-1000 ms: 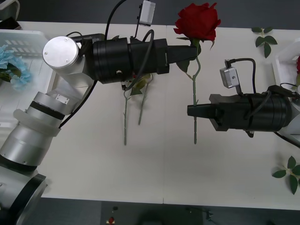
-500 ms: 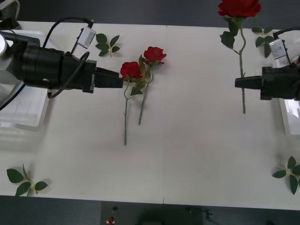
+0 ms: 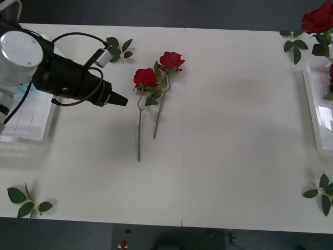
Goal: Put the red flowers into the right box and the blue flowers into the left box
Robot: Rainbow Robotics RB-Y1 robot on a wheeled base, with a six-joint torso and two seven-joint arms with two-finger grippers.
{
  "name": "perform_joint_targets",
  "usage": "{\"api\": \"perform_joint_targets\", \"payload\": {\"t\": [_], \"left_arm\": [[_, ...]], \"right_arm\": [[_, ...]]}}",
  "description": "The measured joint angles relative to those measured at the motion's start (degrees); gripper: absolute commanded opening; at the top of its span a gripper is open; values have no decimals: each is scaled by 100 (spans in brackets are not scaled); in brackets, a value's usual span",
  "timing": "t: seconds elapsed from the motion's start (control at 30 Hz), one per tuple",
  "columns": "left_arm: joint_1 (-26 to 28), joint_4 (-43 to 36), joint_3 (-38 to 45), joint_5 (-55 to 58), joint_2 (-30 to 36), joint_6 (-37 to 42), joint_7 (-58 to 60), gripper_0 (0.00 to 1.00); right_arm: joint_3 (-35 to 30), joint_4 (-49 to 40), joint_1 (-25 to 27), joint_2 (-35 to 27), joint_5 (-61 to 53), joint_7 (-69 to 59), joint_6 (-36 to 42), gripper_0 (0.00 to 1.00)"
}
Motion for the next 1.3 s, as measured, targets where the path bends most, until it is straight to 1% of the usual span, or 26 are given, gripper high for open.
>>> {"api": "perform_joint_targets", "payload": {"t": [0.07, 0.17, 0.3, 0.47, 0.7, 0.8, 0.83, 0.87, 0.9, 0.93, 0.97, 1.0, 1.1, 1.13, 1.17, 1.2, 1.23, 1.3], "left_arm": [[0, -57, -1, -720, -377, -200, 467, 100], [0, -65, -51, -1461, -875, -519, 656, 100], [0, -66, -537, -2366, -1266, -1021, 974, 100], [0, -66, -1259, -3239, -1473, -1286, 1971, 100], [0, -58, -1642, -3729, -1499, -1367, 2048, 100], [0, 42, -1677, -3737, -1499, -1572, 2137, 100], [0, 94, -1677, -3737, -1499, -1657, 2137, 100], [0, 151, -1677, -3737, -1499, -1724, 2137, 100], [0, 197, -1677, -3738, -1499, -1759, 2137, 100], [0, 228, -1677, -3742, -1499, -1768, 2137, 100], [0, 247, -1677, -3762, -1499, -1768, 2137, 100], [0, 256, -1677, -3807, -1499, -1768, 2137, 100], [0, 258, -1672, -3907, -1484, -1768, 2137, 100], [0, 258, -1657, -3912, -1474, -1768, 2137, 98], [0, 258, -1631, -3912, -1467, -1768, 2137, 93], [0, 259, -1595, -3912, -1462, -1768, 2137, 83], [0, 259, -1555, -3912, -1457, -1768, 2137, 76], [2, 260, -1496, -3924, -1444, -1769, 2137, 72]], "right_arm": [[0, 118, 0, -100, 406, -202, -185, 0], [0, 337, 0, -214, 901, -287, -407, 0], [0, 591, 0, -247, 1546, -662, -652, 0], [0, 800, 0, -246, 2192, -1191, -716, 0], [0, 855, 0, -246, 2288, -1201, -716, 0], [0, 855, 0, -246, 2287, -1201, -716, 0], [0, 855, 0, -246, 2286, -1201, -716, 5], [0, 855, 0, -246, 2286, -1201, -716, 31], [0, 855, 0, -246, 2285, -1201, -716, 45], [0, 855, 0, -246, 2285, -1201, -716, 70], [0, 855, 0, -246, 2282, -1201, -716, 88], [0, 855, 0, -246, 2273, -1201, -716, 100], [0, 855, 0, -246, 2195, -1201, -716, 100], [0, 855, 0, -246, 2181, -1201, -716, 100], [0, 855, 0, -246, 2179, -1201, -716, 100], [0, 854, 0, -246, 2179, -1201, -716, 100], [0, 854, 0, -246, 2179, -1201, -716, 100], [0, 851, 0, -246, 2179, -1201, -716, 100]]}}
